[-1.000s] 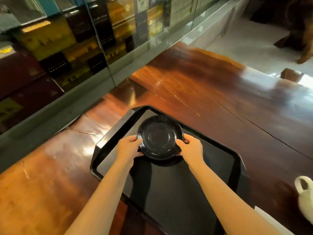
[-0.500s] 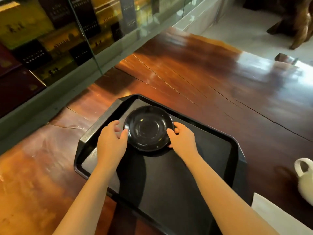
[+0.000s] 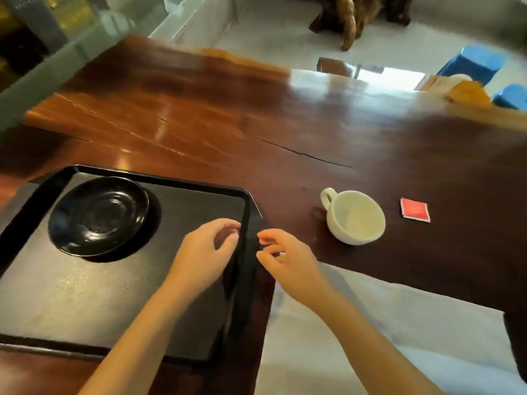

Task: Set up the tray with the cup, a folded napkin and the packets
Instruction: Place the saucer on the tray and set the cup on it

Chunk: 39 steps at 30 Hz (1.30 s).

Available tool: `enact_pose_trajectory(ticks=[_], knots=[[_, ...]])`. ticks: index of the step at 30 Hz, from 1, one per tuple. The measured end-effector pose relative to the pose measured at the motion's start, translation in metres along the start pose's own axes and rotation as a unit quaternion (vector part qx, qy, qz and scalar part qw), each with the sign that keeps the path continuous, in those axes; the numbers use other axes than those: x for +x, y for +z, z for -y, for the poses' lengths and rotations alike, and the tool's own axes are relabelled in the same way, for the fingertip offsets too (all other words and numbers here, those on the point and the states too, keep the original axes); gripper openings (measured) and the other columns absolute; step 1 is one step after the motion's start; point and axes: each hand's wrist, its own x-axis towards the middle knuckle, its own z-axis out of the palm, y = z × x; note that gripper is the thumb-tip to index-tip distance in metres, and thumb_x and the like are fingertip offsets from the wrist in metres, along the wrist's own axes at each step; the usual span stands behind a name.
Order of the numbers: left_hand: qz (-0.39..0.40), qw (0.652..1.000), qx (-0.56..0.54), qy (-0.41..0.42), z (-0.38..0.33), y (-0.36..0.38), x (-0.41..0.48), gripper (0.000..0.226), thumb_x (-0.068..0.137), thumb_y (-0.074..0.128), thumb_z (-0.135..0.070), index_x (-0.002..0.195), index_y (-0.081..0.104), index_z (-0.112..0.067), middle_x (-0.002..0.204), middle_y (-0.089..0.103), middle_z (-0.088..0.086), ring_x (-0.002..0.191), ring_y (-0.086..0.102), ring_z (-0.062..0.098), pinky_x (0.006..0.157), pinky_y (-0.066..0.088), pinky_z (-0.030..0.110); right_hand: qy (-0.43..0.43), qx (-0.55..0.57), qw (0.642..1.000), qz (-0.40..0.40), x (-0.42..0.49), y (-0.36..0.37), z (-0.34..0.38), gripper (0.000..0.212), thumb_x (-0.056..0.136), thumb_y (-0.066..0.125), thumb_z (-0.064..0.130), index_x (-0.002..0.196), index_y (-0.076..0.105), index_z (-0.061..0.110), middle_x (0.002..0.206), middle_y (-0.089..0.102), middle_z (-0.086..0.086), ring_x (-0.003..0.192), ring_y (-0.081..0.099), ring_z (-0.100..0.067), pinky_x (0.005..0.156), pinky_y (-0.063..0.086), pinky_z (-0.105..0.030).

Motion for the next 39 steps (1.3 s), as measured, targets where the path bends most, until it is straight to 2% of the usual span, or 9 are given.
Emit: enact_pose_trajectory(ticks=[3,7,10,12,16,20,28,33,39], knots=[[0.056,0.998,0.018,0.033,-0.028,0.035,0.001,0.024,0.091,0.055,-0.018,0.113,0.062,-0.023,0.102,0.066,-0.009,0.095,0.06,0.005,0.084,0.044,0.019,0.035,0.03,0.997,-0.056,-0.033,-0.04,-0.037,0.03,0.088,0.058,0.019,0.117,0.054,0.024,0.115,0.06,0.007,0.099,0.059,-0.006,0.087,0.051,-0.022],[0.104,0.99,0.063,0.068,-0.052,0.086,0.014,0.042,0.089,0.059,-0.022,0.13,0.05,-0.023,0.12,0.062,-0.002,0.103,0.057,0.01,0.09,0.047,0.024,0.112,0.087,0.978,-0.154,-0.053,-0.078,-0.09,0.037,0.083,0.066,0.019,0.117,0.052,0.02,0.112,0.062,-0.001,0.09,0.06,-0.005,0.072,0.048,-0.015],[0.122,0.991,0.04,0.04,-0.063,0.124,0.031,0.065,0.085,0.065,-0.021,0.141,0.033,-0.025,0.136,0.052,-0.001,0.12,0.051,0.016,0.097,0.046,0.033,0.156,0.137,0.957,-0.204,-0.045,-0.092,-0.113,0.061,0.079,0.071,0.02,0.131,0.04,0.015,0.122,0.057,-0.005,0.099,0.057,-0.014,0.084,0.048,-0.027],[0.122,0.992,-0.006,0.041,-0.068,0.142,0.042,0.07,0.082,0.069,-0.016,0.141,0.032,-0.026,0.132,0.054,-0.001,0.118,0.051,0.017,0.091,0.045,0.028,0.146,0.158,0.952,-0.217,-0.034,-0.097,-0.119,0.074,0.076,0.074,0.019,0.138,0.032,0.016,0.131,0.05,-0.005,0.11,0.053,-0.016,0.091,0.046,-0.03],[0.112,0.987,-0.094,0.06,-0.069,0.163,0.052,0.07,0.078,0.068,-0.005,0.134,0.04,-0.035,0.112,0.056,-0.017,0.1,0.054,0.003,0.072,0.04,0.004,0.072,0.185,0.959,-0.201,-0.013,-0.1,-0.129,0.086,0.073,0.076,0.015,0.141,0.025,0.022,0.141,0.042,0.001,0.126,0.044,-0.017,0.099,0.04,-0.026],[0.096,0.978,-0.176,0.051,-0.064,0.172,0.051,0.071,0.077,0.069,-0.003,0.132,0.041,-0.039,0.107,0.052,-0.035,0.098,0.054,-0.013,0.072,0.044,0.002,0.003,0.216,0.957,-0.196,0.003,-0.097,-0.132,0.088,0.069,0.08,0.015,0.137,0.027,0.031,0.136,0.045,0.006,0.124,0.044,-0.011,0.103,0.042,-0.034],[0.082,0.969,-0.233,0.033,-0.065,0.164,0.05,0.061,0.08,0.067,0.001,0.132,0.045,-0.023,0.114,0.057,-0.017,0.107,0.054,0.001,0.075,0.048,0.004,-0.033,0.197,0.957,-0.21,0.012,-0.1,-0.13,0.082,0.069,0.08,0.019,0.134,0.033,0.032,0.129,0.049,0.011,0.119,0.047,-0.007,0.089,0.044,-0.016],[0.022,0.95,-0.312,-0.028,-0.069,0.135,0.042,0.034,0.087,0.063,-0.011,0.117,0.05,-0.023,0.103,0.066,-0.01,0.092,0.067,0.006,0.071,0.055,0.016,-0.059,0.193,0.963,-0.181,0.0,-0.103,-0.117,0.08,0.067,0.08,0.013,0.13,0.037,0.039,0.123,0.052,0.021,0.117,0.05,-0.002,0.091,0.047,-0.017],[-0.039,0.951,-0.303,-0.054,-0.059,0.077,0.042,0.04,0.089,0.06,-0.015,0.126,0.046,-0.025,0.091,0.068,0.006,0.072,0.071,0.011,0.066,0.059,0.029,-0.1,0.188,0.971,-0.11,-0.003,-0.09,-0.079,0.084,0.067,0.079,0.01,0.137,0.036,0.03,0.122,0.052,0.021,0.113,0.051,0.005,0.086,0.046,-0.007]])
